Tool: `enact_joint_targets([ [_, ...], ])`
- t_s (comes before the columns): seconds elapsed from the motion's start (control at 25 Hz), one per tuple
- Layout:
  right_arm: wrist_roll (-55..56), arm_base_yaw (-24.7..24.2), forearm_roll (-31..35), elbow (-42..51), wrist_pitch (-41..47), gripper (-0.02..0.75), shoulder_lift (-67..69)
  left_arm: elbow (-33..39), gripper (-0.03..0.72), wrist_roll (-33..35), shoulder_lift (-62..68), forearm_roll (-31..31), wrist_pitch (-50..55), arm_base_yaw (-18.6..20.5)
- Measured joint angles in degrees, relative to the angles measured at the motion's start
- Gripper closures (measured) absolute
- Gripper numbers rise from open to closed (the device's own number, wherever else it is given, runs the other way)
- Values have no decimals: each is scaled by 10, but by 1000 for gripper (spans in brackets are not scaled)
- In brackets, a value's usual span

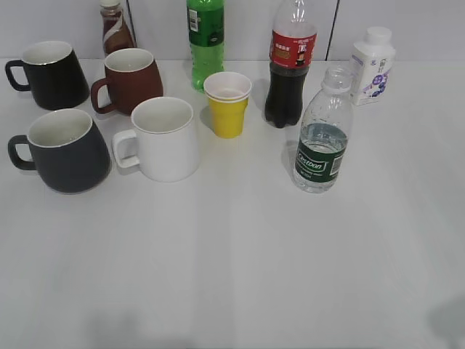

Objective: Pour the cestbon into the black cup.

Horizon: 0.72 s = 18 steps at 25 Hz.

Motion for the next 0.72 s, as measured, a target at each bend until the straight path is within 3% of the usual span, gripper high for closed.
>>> enact_joint_targets([
  [0.16, 0, 0, 1, 39, 10, 125, -42, 20, 83, 1, -23, -3, -3, 0],
  [0.32, 0, 0, -1, 62, -48, 148, -54, 41, 114, 4, -23, -7, -45, 0],
  [0.72, -1, -8, -1, 64, -60, 156, -54, 42, 179, 5, -25, -9, -53, 0],
])
